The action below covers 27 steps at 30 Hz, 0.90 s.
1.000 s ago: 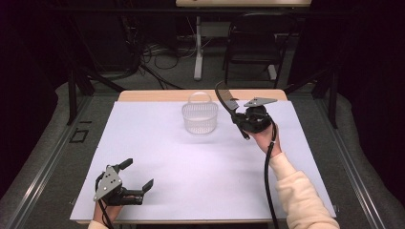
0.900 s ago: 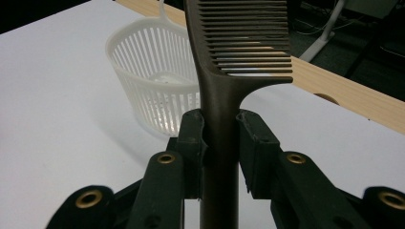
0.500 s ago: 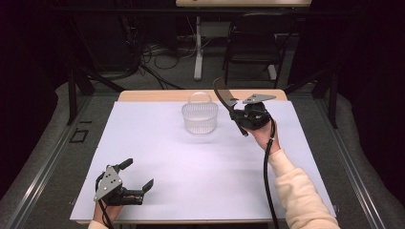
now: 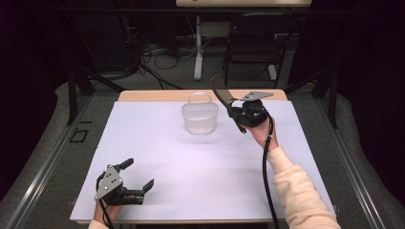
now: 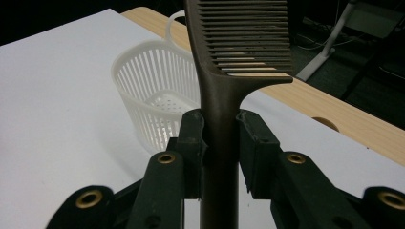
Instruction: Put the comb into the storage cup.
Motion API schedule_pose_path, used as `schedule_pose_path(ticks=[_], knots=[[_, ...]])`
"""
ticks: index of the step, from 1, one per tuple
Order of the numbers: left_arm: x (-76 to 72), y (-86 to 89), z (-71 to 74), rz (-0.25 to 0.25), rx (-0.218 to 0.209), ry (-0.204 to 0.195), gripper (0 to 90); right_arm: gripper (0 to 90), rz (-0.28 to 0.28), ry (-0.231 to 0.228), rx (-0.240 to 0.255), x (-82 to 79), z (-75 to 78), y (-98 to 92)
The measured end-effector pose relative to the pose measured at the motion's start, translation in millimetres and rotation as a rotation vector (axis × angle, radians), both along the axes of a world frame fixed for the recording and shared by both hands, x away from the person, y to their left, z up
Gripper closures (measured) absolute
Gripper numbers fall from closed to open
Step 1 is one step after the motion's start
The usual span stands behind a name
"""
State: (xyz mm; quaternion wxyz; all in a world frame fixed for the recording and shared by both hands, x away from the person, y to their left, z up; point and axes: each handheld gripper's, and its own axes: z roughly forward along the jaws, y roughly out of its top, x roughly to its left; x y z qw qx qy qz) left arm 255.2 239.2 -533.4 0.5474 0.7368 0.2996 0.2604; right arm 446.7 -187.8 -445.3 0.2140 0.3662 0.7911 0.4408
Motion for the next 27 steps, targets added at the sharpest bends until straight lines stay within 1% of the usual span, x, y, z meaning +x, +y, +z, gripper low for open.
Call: schedule_pose_path(ticks=[5,11,20,22,27], knots=[[-1.2,-0.2,0.7,0.001,-0.002,-0.004,0.0,72.7,0.005,-0.001,-0.008,2.2,-1.7,2.1],[-0.9,-0.4,0.6,0.0,-0.001,-0.003,0.0,72.7,0.01,-0.011,-0.01,2.1,1.8,3.3],[-0.6,-0.9,0.2,-0.002,0.001,-0.001,0.0,72.7,0.016,-0.028,-0.001,3.6,4.7,5.4],[-0.3,-0.5,0.0,-0.002,0.001,0.0,0.0,72.7,0.02,-0.03,-0.006,3.9,4.4,6.1],[-0.5,-0.5,0.2,-0.003,0.002,-0.001,0.0,72.7,0.021,-0.029,-0.002,5.2,3.2,7.1]])
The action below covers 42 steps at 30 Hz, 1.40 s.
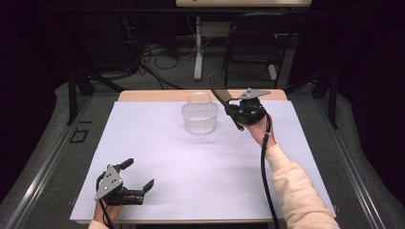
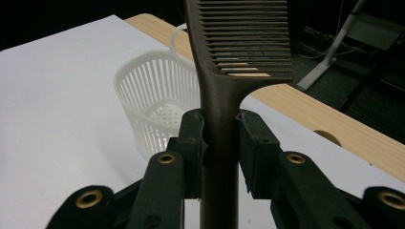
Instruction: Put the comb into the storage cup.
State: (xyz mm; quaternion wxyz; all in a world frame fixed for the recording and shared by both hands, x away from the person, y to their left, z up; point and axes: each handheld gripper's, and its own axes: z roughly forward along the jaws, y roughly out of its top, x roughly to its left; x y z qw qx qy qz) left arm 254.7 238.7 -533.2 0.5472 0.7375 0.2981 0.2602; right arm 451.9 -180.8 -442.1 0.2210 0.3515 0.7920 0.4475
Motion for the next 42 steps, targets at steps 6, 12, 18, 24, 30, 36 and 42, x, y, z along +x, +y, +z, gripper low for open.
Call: schedule_pose_path(ticks=[6,12,18,24,30,36,42], knots=[[-0.6,-0.1,0.4,-0.001,-0.001,-0.003,0.0,72.7,0.008,-0.007,-0.003,-0.7,1.3,2.4],[-0.4,0.8,0.3,0.003,-0.001,-0.002,0.0,72.7,0.012,-0.012,-0.005,0.8,2.2,3.7],[0.0,0.0,-0.2,0.0,-0.002,0.0,0.0,72.7,0.014,-0.019,0.001,2.6,5.1,5.2],[0.0,-0.4,-0.4,0.001,0.0,0.001,0.0,72.7,0.021,-0.029,0.001,2.5,8.0,6.9],[0.3,-0.3,-0.4,0.0,0.001,0.001,0.0,72.7,0.022,-0.033,-0.006,4.8,6.9,7.5],[-0.3,-0.1,0.1,-0.001,0.0,-0.002,0.0,72.7,0.025,-0.041,-0.015,6.3,7.5,11.7],[0.1,-0.2,-0.2,0.002,0.0,0.0,0.0,72.7,0.031,-0.052,-0.015,9.4,10.9,16.0]])
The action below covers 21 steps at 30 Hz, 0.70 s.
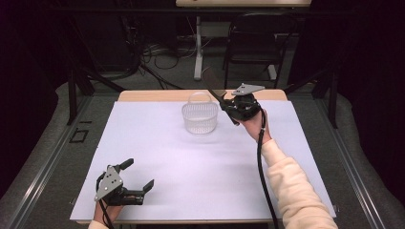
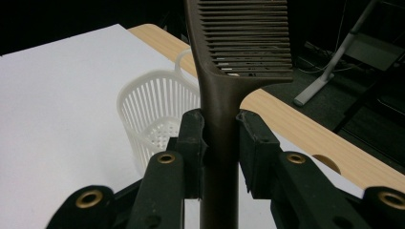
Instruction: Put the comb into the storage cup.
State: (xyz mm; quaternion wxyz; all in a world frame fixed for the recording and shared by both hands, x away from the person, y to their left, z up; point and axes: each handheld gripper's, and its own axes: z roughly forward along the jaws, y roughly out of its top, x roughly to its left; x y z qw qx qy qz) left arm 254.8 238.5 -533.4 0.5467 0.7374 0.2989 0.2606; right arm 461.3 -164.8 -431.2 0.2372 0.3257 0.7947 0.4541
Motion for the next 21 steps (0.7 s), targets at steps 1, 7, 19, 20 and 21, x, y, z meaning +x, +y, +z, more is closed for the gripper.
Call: schedule_pose_path(ticks=[1,7,19,20,21], knots=[[0.1,-0.2,-0.1,0.0,0.0,0.001,0.0,72.7,0.0,-0.005,-0.001,0.4,0.5,0.8],[0.2,-0.2,-0.2,-0.002,0.001,0.0,0.0,72.7,0.007,-0.023,-0.006,4.0,5.2,5.7],[0.2,1.8,0.6,0.003,-0.007,-0.003,0.0,72.7,0.023,-0.052,-0.019,12.7,0.9,13.6],[0.1,1.7,0.6,0.004,-0.009,-0.002,0.0,72.7,0.021,-0.059,-0.02,13.4,1.2,14.1],[0.1,1.7,0.6,0.003,-0.009,-0.004,0.0,72.7,0.022,-0.066,-0.017,14.2,1.7,14.2]])
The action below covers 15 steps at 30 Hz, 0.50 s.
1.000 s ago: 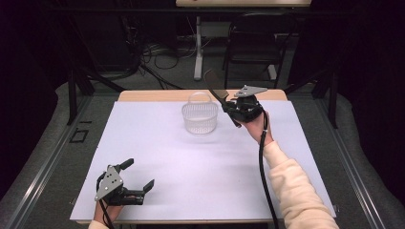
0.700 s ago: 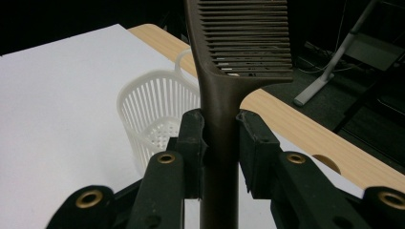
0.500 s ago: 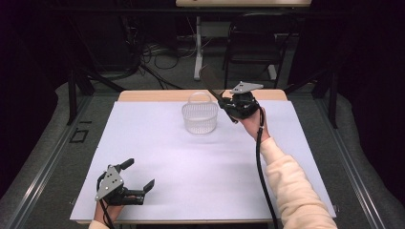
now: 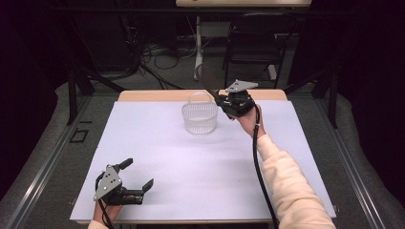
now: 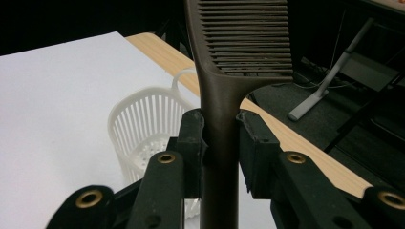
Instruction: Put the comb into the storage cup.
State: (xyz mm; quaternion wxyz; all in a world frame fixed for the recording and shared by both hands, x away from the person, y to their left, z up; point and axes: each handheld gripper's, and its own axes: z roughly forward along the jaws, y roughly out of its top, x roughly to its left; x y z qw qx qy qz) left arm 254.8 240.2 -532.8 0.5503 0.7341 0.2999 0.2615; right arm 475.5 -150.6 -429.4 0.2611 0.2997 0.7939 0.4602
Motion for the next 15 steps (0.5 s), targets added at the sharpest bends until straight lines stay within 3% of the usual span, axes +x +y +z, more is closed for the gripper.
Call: schedule_pose_path(ticks=[15], knots=[[0.4,0.1,0.3,-0.001,-0.001,-0.003,0.0,72.7,0.032,-0.048,-0.02,5.4,4.1,11.1]])
